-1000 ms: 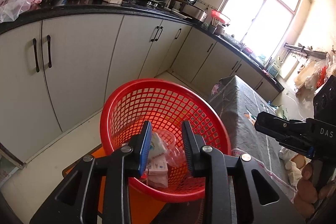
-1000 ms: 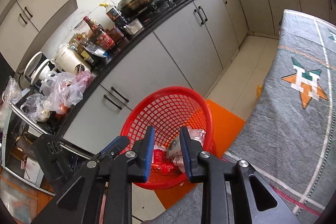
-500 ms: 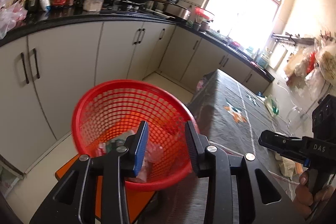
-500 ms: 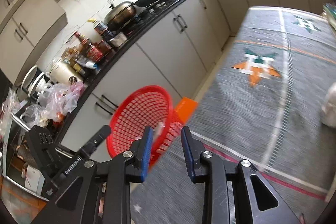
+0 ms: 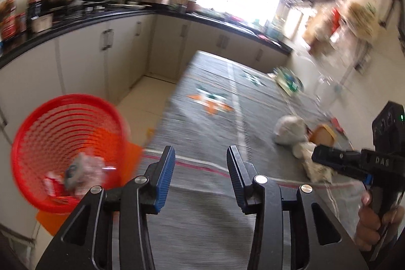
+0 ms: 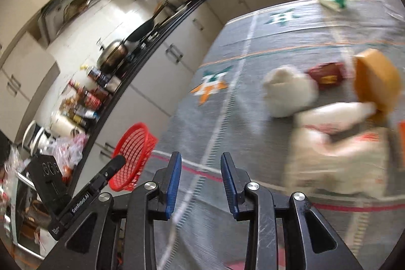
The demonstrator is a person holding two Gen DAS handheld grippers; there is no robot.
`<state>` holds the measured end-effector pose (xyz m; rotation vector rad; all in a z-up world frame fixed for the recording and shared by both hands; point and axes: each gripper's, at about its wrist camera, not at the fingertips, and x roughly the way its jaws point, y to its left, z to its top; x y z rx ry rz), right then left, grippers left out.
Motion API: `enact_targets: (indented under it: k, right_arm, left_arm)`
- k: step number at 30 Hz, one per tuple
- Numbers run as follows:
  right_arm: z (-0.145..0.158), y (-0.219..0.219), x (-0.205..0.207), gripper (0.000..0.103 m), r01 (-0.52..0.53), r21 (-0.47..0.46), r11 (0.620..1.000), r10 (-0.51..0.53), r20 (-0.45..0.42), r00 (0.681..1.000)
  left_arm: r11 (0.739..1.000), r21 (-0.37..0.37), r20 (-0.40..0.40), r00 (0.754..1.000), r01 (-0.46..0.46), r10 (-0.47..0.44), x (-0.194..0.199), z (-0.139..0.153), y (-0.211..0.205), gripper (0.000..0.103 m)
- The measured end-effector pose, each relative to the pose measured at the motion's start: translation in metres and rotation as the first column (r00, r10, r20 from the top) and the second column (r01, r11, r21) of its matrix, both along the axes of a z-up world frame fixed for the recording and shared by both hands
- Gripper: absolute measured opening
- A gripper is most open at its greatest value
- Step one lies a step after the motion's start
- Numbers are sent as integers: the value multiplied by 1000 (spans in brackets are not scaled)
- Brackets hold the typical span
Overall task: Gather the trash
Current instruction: 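Move both open tools back toward the table items, then grasp the white wet-wipe bag with the left tool while the right tool grasps the orange box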
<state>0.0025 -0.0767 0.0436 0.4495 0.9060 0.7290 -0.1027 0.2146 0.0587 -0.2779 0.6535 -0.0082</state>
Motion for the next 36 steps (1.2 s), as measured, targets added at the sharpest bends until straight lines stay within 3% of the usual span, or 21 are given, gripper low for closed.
enact_targets:
  k: [6,11,15,20,23,27,30,31,36]
  right_arm:
    - [3,-98,9,35,192,1,981,-192,7,981]
    - [-5,-192,27,37,401,-39,915,-402,-35,915]
    - [-25,-235,38,41,464,-59,884,-468,-98,878]
    - [-50,-249,41,41,448,-14,894,-443,-174,879]
    - [-50,-244,31,41,385,27,922,-374,-182,909]
    - [-44,-237,2,41,283,88,955,-264,-179,948]
    - [-37,-245,-14,41,321,37,946,-314,-131,940]
    - [-35,-250,-17,41,337,25,941,-332,-117,936]
    - [-37,-260,-17,41,354,15,935,-351,-112,930]
  left_arm:
    - [987,39,-49,987,156,-154,22,-4,-67,47]
    - [964,12,-109,959,264,-262,38,-14,-110,54]
    - [944,-13,-151,933,329,-328,51,-21,-142,54]
    - [913,19,-116,908,407,-402,71,-12,-175,59]
    - [895,20,-119,889,447,-441,91,-10,-188,61]
    - [838,43,-167,830,545,-531,114,-18,-209,61]
    - [788,130,-207,794,602,-572,116,-25,-227,61]
    - [773,179,-217,791,609,-572,114,-27,-232,61]
    - [740,250,-241,780,625,-577,99,-29,-238,62]
